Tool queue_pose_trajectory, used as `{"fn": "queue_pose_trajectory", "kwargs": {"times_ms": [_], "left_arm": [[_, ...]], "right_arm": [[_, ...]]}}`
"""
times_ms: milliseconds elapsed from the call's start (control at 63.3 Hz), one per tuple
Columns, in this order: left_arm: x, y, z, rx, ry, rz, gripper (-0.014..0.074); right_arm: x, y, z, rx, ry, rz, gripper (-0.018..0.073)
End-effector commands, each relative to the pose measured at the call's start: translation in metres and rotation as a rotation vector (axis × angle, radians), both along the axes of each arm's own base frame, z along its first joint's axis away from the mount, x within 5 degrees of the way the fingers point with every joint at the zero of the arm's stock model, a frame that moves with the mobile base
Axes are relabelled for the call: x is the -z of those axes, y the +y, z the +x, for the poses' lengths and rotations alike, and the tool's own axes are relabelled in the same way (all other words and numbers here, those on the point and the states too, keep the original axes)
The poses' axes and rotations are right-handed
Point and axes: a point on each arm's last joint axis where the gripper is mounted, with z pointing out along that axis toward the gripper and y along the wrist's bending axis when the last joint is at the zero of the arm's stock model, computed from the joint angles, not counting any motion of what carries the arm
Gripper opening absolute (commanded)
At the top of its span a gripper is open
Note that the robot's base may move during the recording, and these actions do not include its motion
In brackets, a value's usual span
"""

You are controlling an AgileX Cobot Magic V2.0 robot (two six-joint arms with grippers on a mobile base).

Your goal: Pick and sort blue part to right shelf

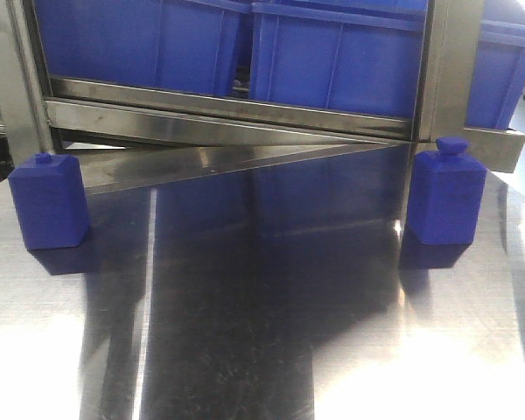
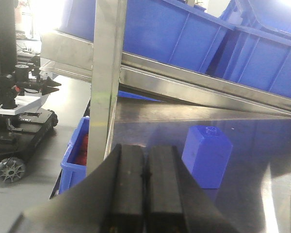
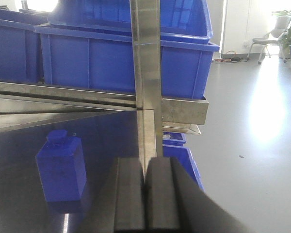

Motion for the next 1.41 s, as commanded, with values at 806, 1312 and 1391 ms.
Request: {"fn": "queue_pose_trajectory", "kwargs": {"times_ms": [806, 1312, 1391], "left_arm": [[-0.083, 0.001, -0.010, 0.001, -0.227, 0.013, 0.0127], [-0.170, -0.008, 0.083, 0.040, 0.418, 0.122, 0.0544], [-0.170, -0.012, 0.101, 0.069, 0.538, 0.101, 0.0566]], "right_arm": [[-0.017, -0.001, -0.004, 0.011, -0.130, -0.015, 0.0035], [-0.017, -0.001, -0.004, 0.011, -0.130, -0.015, 0.0035], [-0.017, -0.001, -0.004, 0.011, -0.130, -0.015, 0.0035]]}}
